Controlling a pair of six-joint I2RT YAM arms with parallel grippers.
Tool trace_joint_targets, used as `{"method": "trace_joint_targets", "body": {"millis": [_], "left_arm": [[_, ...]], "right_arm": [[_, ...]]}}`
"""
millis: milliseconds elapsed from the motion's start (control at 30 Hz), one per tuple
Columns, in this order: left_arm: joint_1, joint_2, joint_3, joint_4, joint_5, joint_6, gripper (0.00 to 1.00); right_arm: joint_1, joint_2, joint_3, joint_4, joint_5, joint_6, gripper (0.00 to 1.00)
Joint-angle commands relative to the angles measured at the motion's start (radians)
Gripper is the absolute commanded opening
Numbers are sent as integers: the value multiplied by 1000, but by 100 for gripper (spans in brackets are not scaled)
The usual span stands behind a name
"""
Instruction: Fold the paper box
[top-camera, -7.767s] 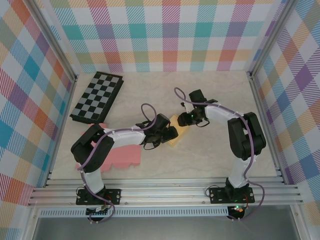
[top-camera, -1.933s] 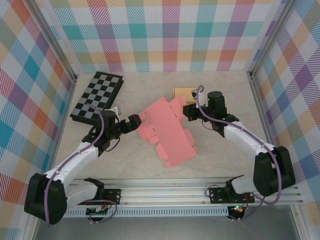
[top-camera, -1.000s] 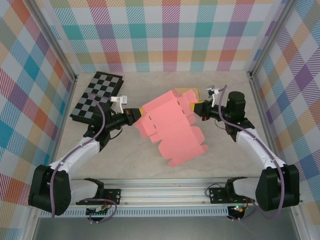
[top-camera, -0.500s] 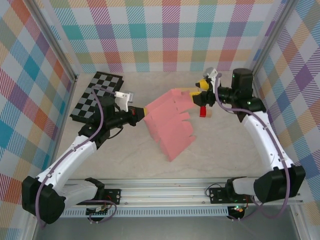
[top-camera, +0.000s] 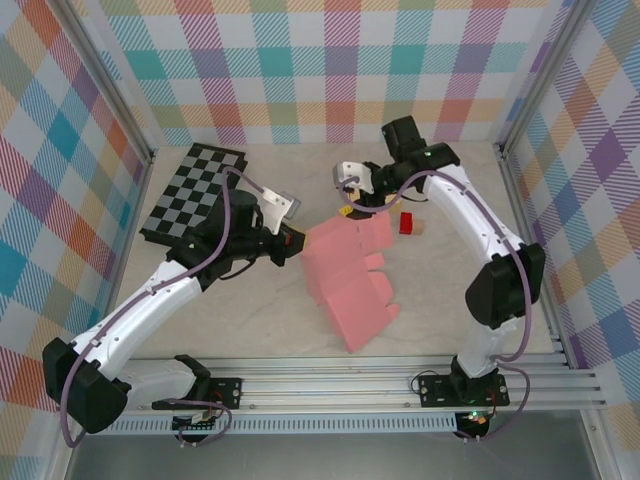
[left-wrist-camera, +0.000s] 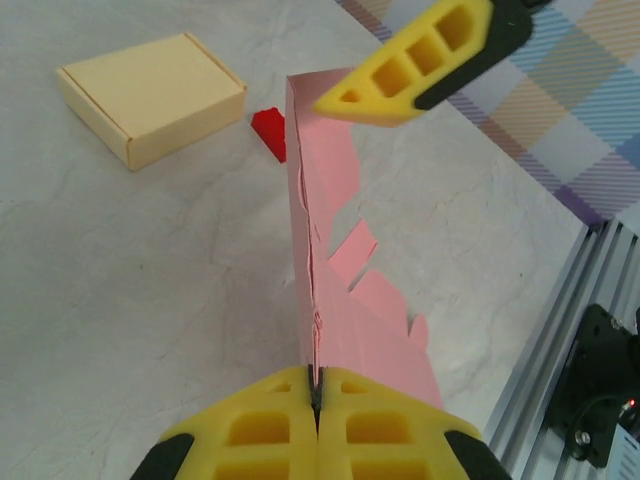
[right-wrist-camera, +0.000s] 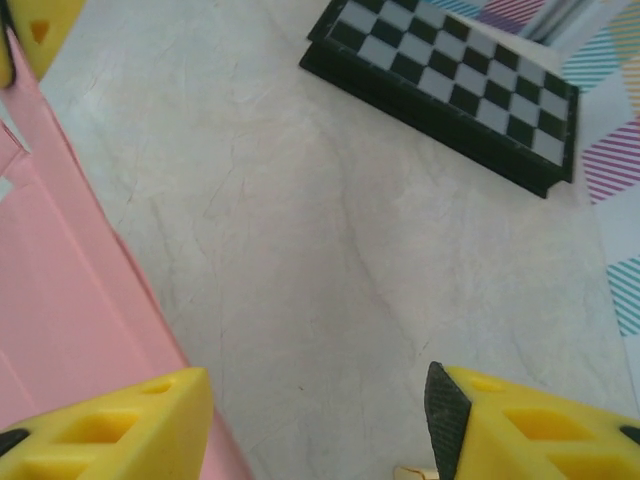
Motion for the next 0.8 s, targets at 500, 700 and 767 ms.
{"method": "trace_joint_targets", "body": {"millis": [500, 700, 767], "left_arm": [[-13, -6, 9, -11, -45, 62, 0], [-13, -22, -5, 6, -44, 63, 0], [-13, -26, -8, 11, -41, 62, 0]], "right_arm": [[22, 79, 88, -280, 103, -178, 51], [22, 83, 89, -284, 115, -174, 44], [22, 83, 84, -287, 121, -181, 44]]}}
